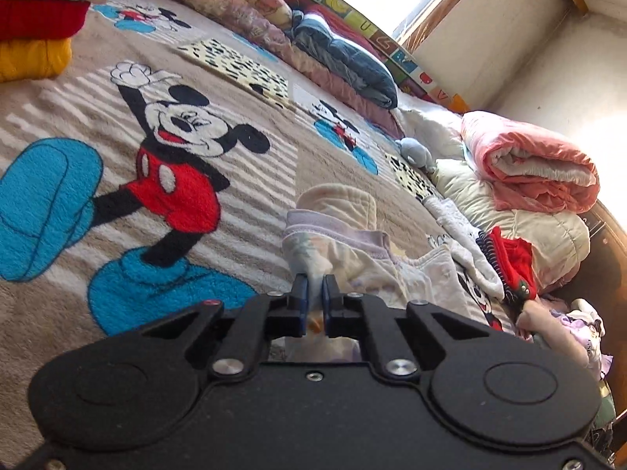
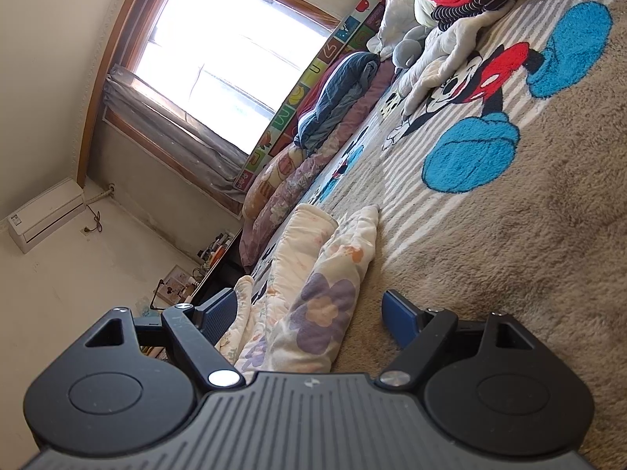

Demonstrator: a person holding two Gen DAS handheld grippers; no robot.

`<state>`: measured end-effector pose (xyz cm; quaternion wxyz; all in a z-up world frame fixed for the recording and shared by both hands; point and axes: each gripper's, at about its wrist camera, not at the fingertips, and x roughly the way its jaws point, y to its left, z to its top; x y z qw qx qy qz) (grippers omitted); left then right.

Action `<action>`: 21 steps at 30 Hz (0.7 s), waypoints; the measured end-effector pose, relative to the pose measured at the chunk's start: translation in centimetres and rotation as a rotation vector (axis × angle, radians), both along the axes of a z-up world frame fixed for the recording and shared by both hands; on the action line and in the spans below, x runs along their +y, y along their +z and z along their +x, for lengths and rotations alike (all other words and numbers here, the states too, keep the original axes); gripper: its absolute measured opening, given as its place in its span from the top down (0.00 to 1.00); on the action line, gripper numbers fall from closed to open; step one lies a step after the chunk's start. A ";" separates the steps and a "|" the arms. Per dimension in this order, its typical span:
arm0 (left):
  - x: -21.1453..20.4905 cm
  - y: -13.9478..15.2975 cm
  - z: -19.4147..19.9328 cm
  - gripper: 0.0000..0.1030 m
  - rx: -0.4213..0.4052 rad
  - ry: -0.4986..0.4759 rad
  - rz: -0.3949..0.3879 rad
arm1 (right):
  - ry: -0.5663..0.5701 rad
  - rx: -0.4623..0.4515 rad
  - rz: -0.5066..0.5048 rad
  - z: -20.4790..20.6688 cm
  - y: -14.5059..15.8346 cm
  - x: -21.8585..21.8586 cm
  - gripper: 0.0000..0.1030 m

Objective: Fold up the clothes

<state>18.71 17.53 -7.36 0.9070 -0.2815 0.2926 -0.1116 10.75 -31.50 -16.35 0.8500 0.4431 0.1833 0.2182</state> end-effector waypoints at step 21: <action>8.9 2.5 -12.1 0.96 -0.135 0.576 0.166 | -0.001 -0.001 0.014 0.0 -0.2 -0.2 0.23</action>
